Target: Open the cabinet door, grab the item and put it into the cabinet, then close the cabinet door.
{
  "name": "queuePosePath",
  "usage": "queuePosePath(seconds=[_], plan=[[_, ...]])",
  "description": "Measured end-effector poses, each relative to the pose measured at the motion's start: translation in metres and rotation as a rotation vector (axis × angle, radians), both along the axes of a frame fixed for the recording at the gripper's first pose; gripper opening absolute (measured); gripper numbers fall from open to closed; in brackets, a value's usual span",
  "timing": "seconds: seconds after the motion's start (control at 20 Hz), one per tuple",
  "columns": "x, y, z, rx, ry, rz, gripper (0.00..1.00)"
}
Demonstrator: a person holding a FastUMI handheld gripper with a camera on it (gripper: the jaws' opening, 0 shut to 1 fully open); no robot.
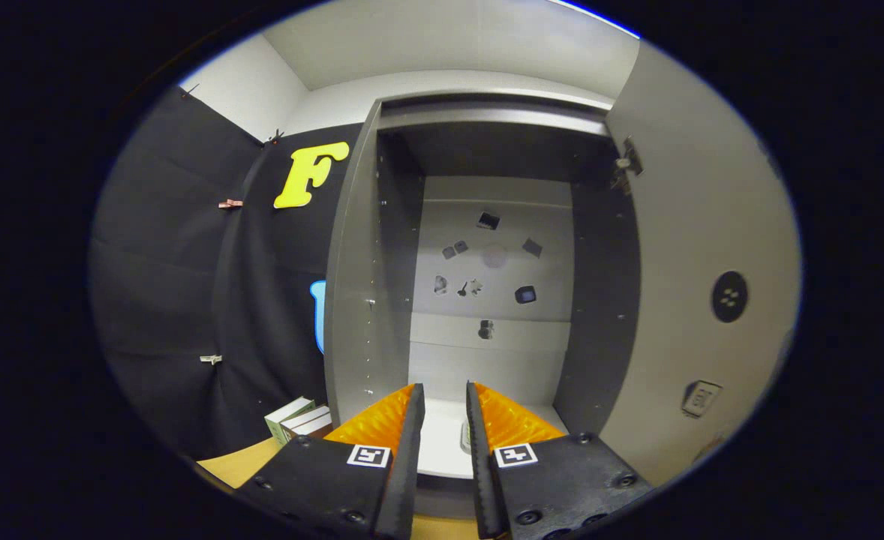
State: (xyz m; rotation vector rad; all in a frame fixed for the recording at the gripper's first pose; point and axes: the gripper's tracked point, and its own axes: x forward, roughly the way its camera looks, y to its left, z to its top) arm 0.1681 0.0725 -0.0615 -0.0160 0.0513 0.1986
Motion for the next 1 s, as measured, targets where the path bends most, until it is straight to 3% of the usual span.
queuePosePath(seconds=[0.1, 0.25, 0.3, 0.45, 0.5, 0.8, 1.0], plan=[[-0.031, 0.003, 0.004, 0.006, 0.008, 0.005, 0.36], [-0.079, 0.006, 0.016, 0.031, -0.011, 0.056, 0.58], [-0.098, -0.002, 0.014, 0.03, 0.007, 0.056, 0.59], [-0.135, -0.04, 0.012, 0.001, 0.047, -0.017, 0.6], [-0.147, -0.046, 0.013, 0.012, 0.055, -0.019, 0.65], [-0.212, -0.092, 0.038, 0.004, 0.031, 0.12, 0.97], [-0.267, -0.13, 0.066, 0.132, 0.024, 0.224, 0.97]])
